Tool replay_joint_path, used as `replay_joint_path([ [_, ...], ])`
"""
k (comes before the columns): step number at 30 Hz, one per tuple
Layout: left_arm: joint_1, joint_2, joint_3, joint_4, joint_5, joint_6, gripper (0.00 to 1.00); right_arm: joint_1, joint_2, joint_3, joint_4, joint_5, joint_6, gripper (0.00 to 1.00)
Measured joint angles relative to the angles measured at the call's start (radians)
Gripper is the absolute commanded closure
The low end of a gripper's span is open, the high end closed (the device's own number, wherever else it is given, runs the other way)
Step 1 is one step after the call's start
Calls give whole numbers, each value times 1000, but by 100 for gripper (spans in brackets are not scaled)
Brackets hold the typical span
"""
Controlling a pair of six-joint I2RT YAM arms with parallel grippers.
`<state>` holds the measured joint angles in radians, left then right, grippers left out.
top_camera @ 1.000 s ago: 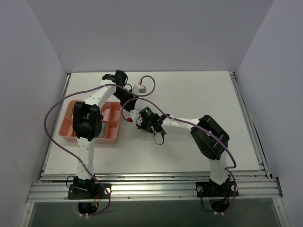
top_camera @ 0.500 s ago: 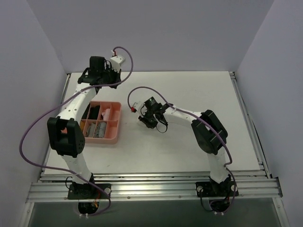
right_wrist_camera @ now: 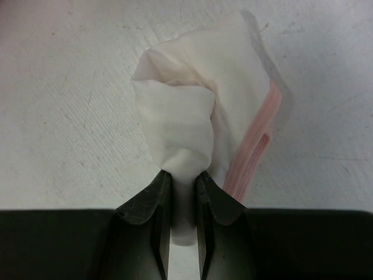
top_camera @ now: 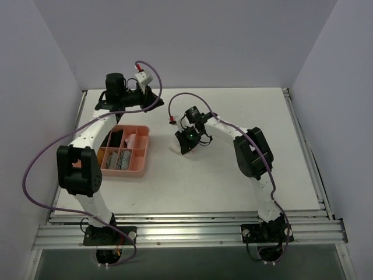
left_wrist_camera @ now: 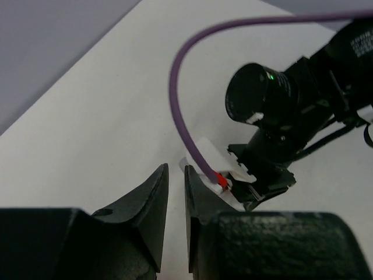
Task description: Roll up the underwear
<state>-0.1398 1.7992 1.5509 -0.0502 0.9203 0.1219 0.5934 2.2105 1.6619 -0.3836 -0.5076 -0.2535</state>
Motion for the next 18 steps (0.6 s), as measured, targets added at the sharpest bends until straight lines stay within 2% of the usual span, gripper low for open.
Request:
replay_joint_path([
  [2, -39, 0, -20, -66, -4, 95, 69, -14, 11, 9, -6, -41, 23, 100],
  [7, -175, 0, -36, -289, -124, 398, 68, -40, 34, 18, -10, -117, 73, 100],
  [10, -244, 0, -35, -379, -198, 465, 68, -50, 37, 7, 8, -148, 99, 100],
  [14, -257, 3, -26, -436, -257, 406, 69, -65, 27, -42, 72, -200, 145, 100],
  [18, -246, 1, -41, -383, -292, 229, 80, -74, 14, -102, 156, -244, 204, 100],
])
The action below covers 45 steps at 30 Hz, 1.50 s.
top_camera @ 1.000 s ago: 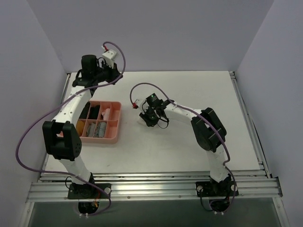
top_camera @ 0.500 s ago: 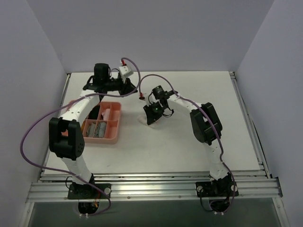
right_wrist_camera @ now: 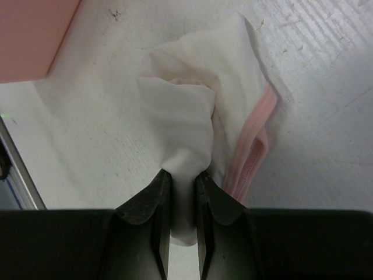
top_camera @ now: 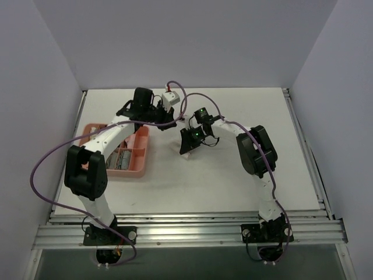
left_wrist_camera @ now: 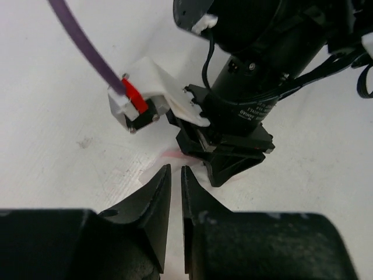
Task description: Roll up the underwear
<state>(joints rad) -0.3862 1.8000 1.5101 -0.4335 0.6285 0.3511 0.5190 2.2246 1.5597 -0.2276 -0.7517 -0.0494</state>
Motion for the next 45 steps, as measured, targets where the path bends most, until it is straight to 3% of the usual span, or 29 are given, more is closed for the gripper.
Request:
replay_joint_path([
  [5, -24, -111, -291, 295, -105, -235, 76, -25, -6, -78, 125, -101, 95, 100],
  [9, -46, -164, -489, 508, -165, -400, 80, -43, -8, -130, 214, -177, 154, 100],
  [19, -50, -90, -573, 811, -188, -551, 84, -42, 8, -153, 274, -229, 256, 100],
  [29, -92, -34, -721, 964, -239, -608, 83, -41, 5, -179, 325, -232, 327, 100],
  [36, -102, 28, -770, 1154, -253, -660, 83, -42, -22, -227, 373, -177, 396, 99],
  [41, -102, 63, -808, 1292, -257, -678, 83, -42, -47, -255, 400, -129, 430, 91],
  [45, -103, 87, -831, 1381, -262, -688, 84, -37, -64, -268, 412, -93, 444, 94],
])
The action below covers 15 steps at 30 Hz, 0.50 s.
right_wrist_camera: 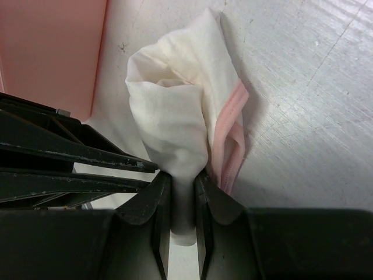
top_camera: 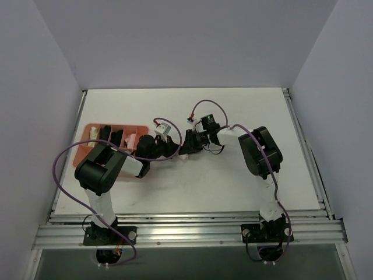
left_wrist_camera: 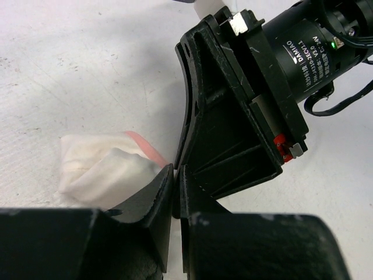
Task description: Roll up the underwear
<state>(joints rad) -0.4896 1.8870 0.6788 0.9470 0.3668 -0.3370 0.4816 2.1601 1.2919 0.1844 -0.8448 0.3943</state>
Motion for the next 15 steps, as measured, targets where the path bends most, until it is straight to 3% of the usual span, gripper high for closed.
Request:
replay_joint_path([
  [15, 23, -13, -49, 71, -26, -34, 81, 37, -11, 0, 16, 77, -5, 99],
])
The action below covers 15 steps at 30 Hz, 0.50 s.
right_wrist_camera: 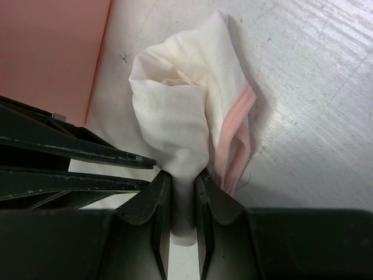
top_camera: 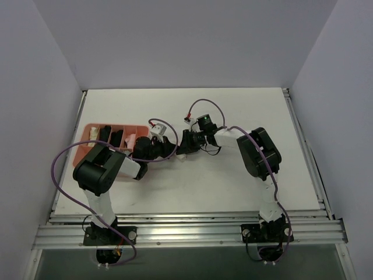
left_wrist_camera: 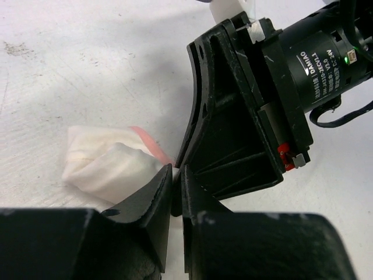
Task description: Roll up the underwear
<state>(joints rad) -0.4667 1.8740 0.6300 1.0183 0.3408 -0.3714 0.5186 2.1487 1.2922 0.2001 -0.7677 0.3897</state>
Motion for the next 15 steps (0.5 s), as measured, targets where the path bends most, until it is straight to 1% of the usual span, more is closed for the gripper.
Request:
replay_joint_path([
  [7, 64, 30, -12, 96, 8, -38, 83, 18, 3, 0, 19, 2, -5, 100],
  [15, 70, 55, 1, 102, 31, -40, 86, 21, 5, 2, 23, 0, -8, 99],
])
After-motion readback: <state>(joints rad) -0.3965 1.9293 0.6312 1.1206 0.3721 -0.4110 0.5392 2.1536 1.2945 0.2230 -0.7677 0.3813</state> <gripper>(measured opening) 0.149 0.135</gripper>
